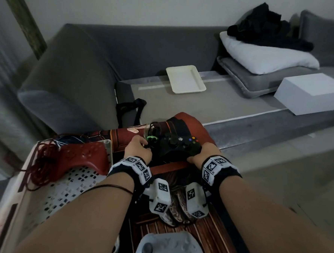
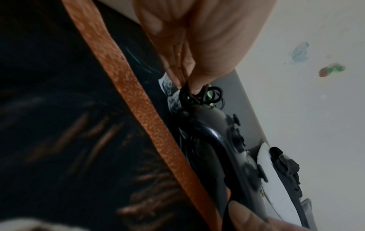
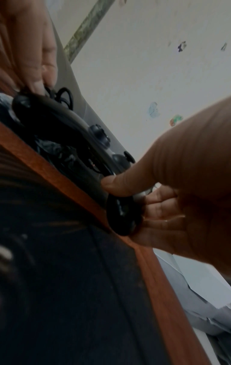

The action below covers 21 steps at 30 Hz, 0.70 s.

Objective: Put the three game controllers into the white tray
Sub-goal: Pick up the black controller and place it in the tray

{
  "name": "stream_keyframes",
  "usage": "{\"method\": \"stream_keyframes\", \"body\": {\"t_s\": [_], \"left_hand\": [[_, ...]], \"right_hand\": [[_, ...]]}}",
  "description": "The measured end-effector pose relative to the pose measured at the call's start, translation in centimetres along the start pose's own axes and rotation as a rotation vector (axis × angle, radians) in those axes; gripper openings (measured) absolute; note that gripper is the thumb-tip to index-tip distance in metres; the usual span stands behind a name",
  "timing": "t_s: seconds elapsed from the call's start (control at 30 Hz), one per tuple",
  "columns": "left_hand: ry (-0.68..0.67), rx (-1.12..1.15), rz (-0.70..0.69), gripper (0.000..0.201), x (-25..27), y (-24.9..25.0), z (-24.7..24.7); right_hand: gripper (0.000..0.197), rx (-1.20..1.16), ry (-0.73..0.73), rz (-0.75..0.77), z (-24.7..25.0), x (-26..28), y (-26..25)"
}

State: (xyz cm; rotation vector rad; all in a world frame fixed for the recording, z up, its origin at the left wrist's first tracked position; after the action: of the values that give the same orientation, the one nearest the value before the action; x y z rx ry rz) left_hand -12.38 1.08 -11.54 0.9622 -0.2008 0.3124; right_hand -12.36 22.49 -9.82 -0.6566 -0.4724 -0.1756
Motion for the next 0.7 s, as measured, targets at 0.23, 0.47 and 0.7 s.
{"method": "stream_keyframes", "body": {"t_s": [0.23,0.47,0.7], "left_hand": [[0.036,-0.025,-0.031,0.017,5.0,-0.2,4.3],[0.122,0.007,0.012,0.025,11.7,-3.4,11.4],[0.257,0.112,0.054,0.032,16.9,-9.5,16.6]], "right_hand": [[0.041,0.031,0.005,0.055,-0.4,5.2,-2.8],[0.047,0.070,-0.074,0.129,-3.8,11.0,-7.8],[0.096,0.113,-0.179,0.178,-10.0,15.0,-12.5]]}}
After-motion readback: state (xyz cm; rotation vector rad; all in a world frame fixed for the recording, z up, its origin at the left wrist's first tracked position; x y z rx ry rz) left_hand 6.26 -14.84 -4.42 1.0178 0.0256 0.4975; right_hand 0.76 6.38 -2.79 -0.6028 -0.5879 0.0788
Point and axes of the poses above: each hand's wrist, its own x-axis away from the middle knuckle, its own z-axis out of the back of the hand, y = z × x, the point moved 3 cm from there along -x, towards the middle knuckle, and after that the axes turned 15 degrees about -y, right-handed, at the moved point
